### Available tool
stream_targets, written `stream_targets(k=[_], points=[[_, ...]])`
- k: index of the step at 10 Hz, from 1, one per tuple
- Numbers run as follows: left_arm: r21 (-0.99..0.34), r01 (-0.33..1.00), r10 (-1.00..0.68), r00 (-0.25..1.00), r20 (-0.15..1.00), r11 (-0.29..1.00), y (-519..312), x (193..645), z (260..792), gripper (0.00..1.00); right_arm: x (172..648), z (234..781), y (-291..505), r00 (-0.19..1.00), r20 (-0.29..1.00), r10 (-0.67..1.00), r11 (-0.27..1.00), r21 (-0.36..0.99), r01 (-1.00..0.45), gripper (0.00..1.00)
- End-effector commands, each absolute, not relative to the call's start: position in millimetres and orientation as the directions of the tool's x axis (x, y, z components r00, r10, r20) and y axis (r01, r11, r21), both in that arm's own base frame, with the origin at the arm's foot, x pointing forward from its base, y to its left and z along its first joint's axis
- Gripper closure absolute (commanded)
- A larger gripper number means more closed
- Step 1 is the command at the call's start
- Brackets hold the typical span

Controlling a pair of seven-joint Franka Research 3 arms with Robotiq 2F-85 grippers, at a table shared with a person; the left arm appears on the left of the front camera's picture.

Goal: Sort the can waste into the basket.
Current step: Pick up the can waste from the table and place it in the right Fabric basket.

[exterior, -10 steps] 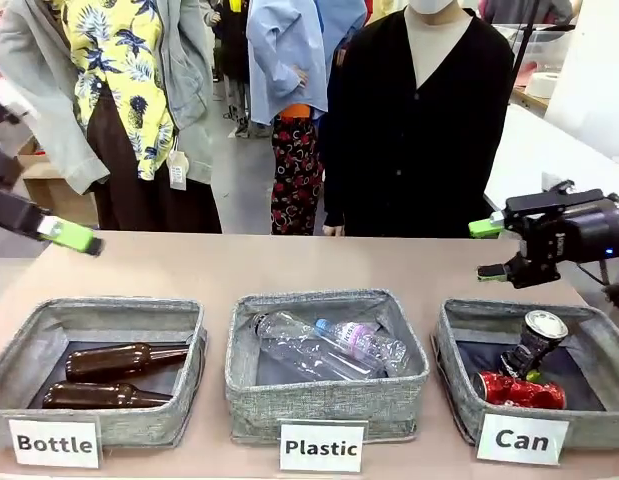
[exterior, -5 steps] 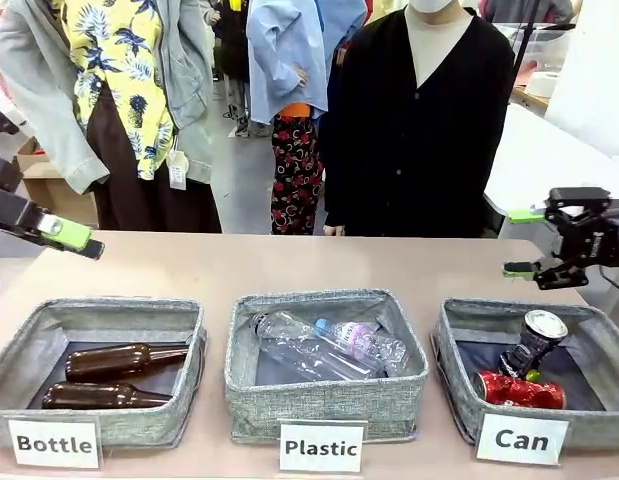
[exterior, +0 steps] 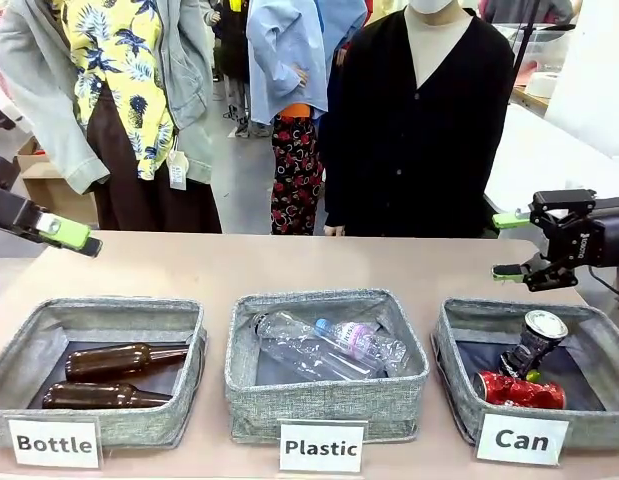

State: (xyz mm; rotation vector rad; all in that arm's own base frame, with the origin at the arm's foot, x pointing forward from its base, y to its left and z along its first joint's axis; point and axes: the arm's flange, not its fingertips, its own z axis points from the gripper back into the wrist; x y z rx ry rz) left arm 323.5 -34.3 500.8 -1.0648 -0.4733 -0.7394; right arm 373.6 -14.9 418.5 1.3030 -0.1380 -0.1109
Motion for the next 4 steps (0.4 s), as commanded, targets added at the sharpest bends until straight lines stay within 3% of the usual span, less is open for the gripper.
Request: stream_targets(k=[1,4], points=[[-0.607,0.745,-0.318,0.668,0.673,0.278,-32.4,322.0,499.2,0.0,376.0,419.1,-16.4,0.985,0.048,-0.167,0.267,0.964,-0.001,0.0],[-0.607,0.745,-0.318,0.668,0.673,0.278,-32.4,322.0,499.2,0.0,376.0,419.1,-16.4,0.985,0.048,-0.167,0.267,0.964,-0.001,0.0]])
